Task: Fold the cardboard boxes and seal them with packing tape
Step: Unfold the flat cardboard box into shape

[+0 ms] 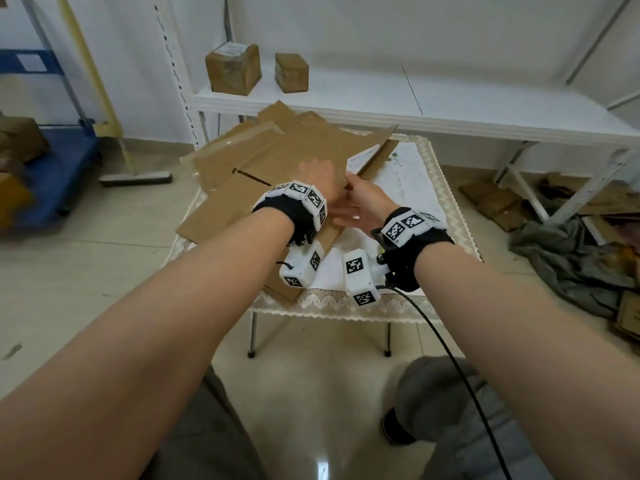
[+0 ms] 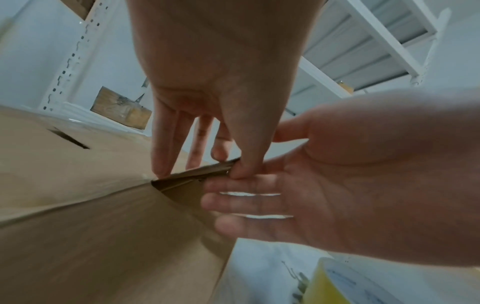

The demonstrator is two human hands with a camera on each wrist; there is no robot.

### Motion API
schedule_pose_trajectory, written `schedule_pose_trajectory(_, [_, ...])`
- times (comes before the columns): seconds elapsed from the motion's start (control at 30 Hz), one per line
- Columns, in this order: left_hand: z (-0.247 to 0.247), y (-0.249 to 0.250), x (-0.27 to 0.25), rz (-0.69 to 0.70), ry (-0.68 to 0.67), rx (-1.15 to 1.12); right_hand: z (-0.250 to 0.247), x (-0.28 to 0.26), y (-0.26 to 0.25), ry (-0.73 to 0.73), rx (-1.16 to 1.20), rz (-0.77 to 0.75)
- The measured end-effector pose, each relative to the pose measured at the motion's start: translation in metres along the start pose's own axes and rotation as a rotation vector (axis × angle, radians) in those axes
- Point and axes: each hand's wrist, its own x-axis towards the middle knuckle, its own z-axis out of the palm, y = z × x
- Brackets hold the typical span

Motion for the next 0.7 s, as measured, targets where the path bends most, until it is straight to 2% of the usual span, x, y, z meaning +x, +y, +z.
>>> schedule_pose_trajectory(0.2, [0.004,-0.011,-0.009,-0.074,-0.066,-0.183,-0.007,0.012,0.001,0.086,-0.171,-0.007])
schedule_pose_trajectory(0.3, [0.007,-0.023,-0.009,-0.068,-0.058,-0.261,-0.009,0.023,0.007,0.123,-0.251,-0.021])
schedule_pose_trajectory(0.37, [0.009,-0.036,-0.006,-0.087,-0.032,-0.293,-0.010,0.028,0.014,0.157,-0.215,-0.027])
schedule_pose_trajectory(0.47, [0.010,-0.058,0.005,-0.221,0.008,-0.273,-0.011,0.042,0.020,0.222,-0.118,-0.026])
schedule_pose_trajectory(0.53, [0.005,-0.072,0.022,-0.297,0.030,-0.158,-0.012,0.051,0.020,0.249,-0.023,-0.028])
schedule_pose_trajectory(0.6, [-0.005,-0.087,0.041,-0.341,0.010,-0.049,-0.014,0.063,0.018,0.289,0.023,-0.037])
schedule_pose_trajectory(0.7, [-0.014,-0.105,0.062,-0.335,-0.054,-0.090,-0.019,0.085,0.017,0.329,0.065,-0.025])
